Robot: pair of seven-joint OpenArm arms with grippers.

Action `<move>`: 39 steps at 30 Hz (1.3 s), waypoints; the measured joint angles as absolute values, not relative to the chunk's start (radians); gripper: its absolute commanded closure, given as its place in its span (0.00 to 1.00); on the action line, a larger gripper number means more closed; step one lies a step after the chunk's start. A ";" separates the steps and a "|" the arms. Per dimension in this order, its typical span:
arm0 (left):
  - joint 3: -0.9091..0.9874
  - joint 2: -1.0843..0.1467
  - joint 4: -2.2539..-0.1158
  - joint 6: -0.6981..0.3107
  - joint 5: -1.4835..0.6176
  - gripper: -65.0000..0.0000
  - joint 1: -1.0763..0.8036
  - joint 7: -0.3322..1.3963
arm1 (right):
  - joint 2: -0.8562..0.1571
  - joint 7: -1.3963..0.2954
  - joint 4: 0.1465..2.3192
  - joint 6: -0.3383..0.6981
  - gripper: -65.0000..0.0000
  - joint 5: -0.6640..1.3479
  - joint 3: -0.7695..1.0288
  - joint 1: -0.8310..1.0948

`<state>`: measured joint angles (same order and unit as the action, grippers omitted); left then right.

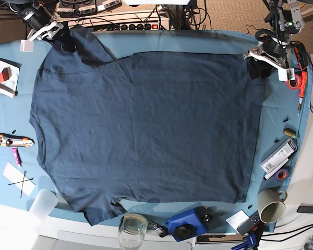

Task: Fold the T-shirt properly
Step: 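Pull the shoulder corners apart with both grippers to flatten the shirt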

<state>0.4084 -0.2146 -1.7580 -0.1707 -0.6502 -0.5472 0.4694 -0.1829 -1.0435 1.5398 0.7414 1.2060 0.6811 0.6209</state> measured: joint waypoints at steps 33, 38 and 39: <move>0.458 -0.217 -1.739 -0.267 -0.911 1.00 -0.537 0.811 | -0.177 -1.125 1.551 0.709 1.00 1.215 0.680 0.616; 0.498 -0.210 -1.795 -0.261 -0.883 1.00 -0.541 0.905 | -0.167 -1.180 1.637 0.703 1.00 1.163 0.722 0.624; 0.513 -0.207 -1.810 -0.260 -0.879 1.00 -0.545 0.935 | -0.166 -1.188 1.658 0.702 1.00 1.148 0.733 0.631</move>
<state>0.5125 -0.2070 -1.8103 -0.2600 -0.8787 -0.5449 0.9348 -0.1658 -1.1881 1.6585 0.7025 1.1484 0.7334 0.6312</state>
